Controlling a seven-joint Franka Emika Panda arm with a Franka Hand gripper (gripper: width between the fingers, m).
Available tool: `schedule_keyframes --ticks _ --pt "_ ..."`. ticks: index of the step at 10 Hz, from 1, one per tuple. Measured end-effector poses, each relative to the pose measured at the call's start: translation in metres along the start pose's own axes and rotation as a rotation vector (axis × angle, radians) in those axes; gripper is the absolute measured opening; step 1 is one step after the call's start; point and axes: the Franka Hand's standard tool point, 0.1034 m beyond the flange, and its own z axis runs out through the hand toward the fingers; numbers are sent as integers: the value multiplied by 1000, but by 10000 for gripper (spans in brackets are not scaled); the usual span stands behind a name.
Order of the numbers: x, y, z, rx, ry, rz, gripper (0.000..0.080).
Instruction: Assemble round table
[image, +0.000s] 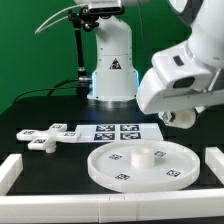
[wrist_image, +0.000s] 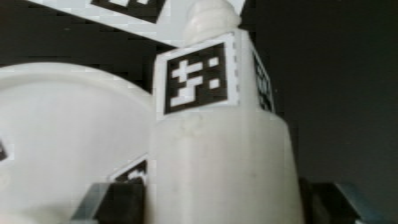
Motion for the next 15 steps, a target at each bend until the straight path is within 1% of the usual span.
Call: schedule_keyframes --ticks 1,2,3,4,5,6,7,8,9,10,11,13,14,15 --pt "8 7 -24 -1 35 -14 409" --pt "24 8 -26 -15 179 -13 409" --pt "18 7 -19 -21 233 -16 409" --pt "21 8 -21 -27 294 -15 409" --pt "27 10 -22 -26 399 -6 409" --pt "19 10 -7 4 386 21 409" --pt "19 11 -23 -2 418 22 409" --pt "19 15 -42 -8 478 26 409" --pt "16 25 -58 -14 510 31 409" --pt "18 31 -73 -25 587 42 409" --pt "23 32 -74 -38 665 38 409" --pt "25 34 -71 -67 823 33 409" --pt "27 33 -68 -95 928 11 409" --pt "21 42 -59 -120 993 6 409"
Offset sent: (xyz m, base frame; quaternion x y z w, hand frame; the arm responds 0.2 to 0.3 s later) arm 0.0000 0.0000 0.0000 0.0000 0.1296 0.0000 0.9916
